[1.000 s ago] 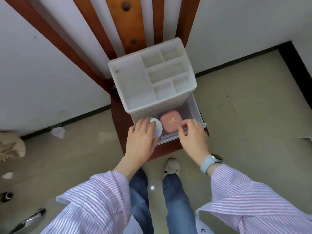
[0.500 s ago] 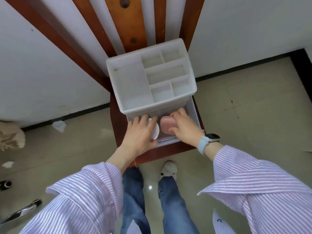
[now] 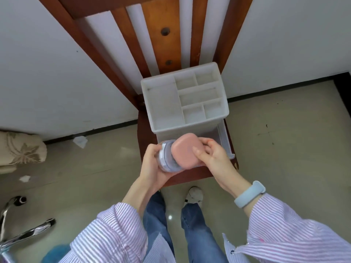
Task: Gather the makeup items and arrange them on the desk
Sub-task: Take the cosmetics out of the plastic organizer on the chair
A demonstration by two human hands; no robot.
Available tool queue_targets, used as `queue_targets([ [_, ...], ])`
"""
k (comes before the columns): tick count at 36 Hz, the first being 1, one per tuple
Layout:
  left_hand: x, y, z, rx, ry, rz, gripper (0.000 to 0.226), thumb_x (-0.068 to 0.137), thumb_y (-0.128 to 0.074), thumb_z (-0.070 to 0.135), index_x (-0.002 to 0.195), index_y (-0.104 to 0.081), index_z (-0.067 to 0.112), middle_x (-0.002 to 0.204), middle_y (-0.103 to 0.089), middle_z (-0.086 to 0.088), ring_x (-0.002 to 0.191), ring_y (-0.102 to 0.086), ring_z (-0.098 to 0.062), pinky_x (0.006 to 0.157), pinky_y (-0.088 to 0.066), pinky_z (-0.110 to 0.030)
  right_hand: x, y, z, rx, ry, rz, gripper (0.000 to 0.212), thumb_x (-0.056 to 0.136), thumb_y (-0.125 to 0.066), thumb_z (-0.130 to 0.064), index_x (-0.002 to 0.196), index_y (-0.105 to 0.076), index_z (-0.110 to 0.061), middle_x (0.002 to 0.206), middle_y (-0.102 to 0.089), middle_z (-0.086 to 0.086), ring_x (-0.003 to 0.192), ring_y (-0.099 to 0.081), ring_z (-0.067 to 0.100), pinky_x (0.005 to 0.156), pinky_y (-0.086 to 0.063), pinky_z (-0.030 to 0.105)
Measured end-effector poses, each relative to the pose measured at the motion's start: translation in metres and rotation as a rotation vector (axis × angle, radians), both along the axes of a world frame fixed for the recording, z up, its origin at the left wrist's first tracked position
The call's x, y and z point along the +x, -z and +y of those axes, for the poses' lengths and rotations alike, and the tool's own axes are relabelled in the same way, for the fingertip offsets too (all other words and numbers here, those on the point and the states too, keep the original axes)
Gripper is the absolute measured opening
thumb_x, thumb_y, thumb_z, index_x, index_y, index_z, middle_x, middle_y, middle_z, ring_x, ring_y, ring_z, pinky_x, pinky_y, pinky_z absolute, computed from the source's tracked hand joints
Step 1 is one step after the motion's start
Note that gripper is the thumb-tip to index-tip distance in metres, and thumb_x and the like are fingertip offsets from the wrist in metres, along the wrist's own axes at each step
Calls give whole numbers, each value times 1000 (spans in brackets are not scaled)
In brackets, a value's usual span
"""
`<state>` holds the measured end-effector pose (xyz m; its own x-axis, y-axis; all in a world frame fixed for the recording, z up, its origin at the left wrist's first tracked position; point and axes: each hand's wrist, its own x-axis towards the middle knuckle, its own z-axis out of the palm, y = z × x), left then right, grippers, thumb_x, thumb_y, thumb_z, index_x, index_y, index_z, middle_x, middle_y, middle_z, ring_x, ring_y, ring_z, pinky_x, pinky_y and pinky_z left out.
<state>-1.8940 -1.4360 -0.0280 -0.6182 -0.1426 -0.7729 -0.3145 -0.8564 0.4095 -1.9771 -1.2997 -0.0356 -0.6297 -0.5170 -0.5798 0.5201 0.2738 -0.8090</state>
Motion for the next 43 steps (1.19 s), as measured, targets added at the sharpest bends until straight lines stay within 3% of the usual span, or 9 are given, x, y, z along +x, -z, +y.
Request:
queue_targets([
  [2,1,-2,-4,31,-60,1,36,85,-35,26,95,-64,6,90,-66,-13,80,-62,-24,75,-51,-44,6,-1,-6,42,-39,41,21,89,-58,-17,108,-49,-21,101,-61,-6,92,-59,8,73,-51,18],
  [5,4,-2,-7,-97,2,-25,46,96,-31,39,94,-65,7,87,-69,-11,77,-65,-20,67,-54,-33,11,1,-9,132,-97,141,21,86,-62,-23,105,-53,-26,106,-60,2,98,-59,16,87,-52,35],
  [10,13,-2,-8,-324,187,-20,58,86,-48,60,112,-62,9,107,-68,-13,95,-65,-24,76,-55,-36,18,-4,-14,156,-140,169,24,85,-64,-27,107,-54,-26,111,-58,8,99,-59,17,88,-52,44],
  [14,24,-4,-3,-448,193,-60,76,57,-71,52,121,-49,18,112,-62,-1,98,-65,-14,78,-56,-38,19,-9,-19,176,-146,225,21,84,-65,-26,103,-54,-28,109,-59,4,95,-59,11,84,-53,31],
  [17,29,-5,-1,-650,236,-128,70,57,-79,42,119,-50,25,108,-60,6,95,-62,-7,80,-56,-32,23,-11,-23,182,-211,280,25,88,-60,-15,111,-56,-24,111,-57,1,94,-57,7,81,-52,21],
  [21,38,-6,-7,-919,258,-186,52,71,-76,30,115,-49,33,103,-56,18,92,-57,1,74,-49,-18,32,-8,-21,141,-109,58,32,93,-47,-3,123,-53,-13,107,-58,4,100,-60,17,84,-54,26],
  [26,59,-5,-10,-1239,356,-280,56,71,-75,27,111,-43,48,103,-54,24,93,-56,2,73,-42,-12,42,8,0,293,83,-507,32,97,-42,-11,127,-45,-2,106,-62,14,98,-60,26,86,-49,35],
  [33,81,7,-12,-1314,439,-328,60,70,-74,22,120,-44,37,106,-46,27,92,-49,2,74,-36,-14,21,19,-6,19,511,-744,40,93,-30,6,133,-28,12,142,-26,37,128,-37,44,107,-33,50],
  [43,76,18,-13,-1198,408,-324,52,71,-73,28,113,-45,41,109,-52,21,94,-54,1,76,-43,-18,-22,25,-48,-48,571,-575,60,85,-15,12,143,-21,-1,142,-37,21,133,-34,35,103,-34,46],
])
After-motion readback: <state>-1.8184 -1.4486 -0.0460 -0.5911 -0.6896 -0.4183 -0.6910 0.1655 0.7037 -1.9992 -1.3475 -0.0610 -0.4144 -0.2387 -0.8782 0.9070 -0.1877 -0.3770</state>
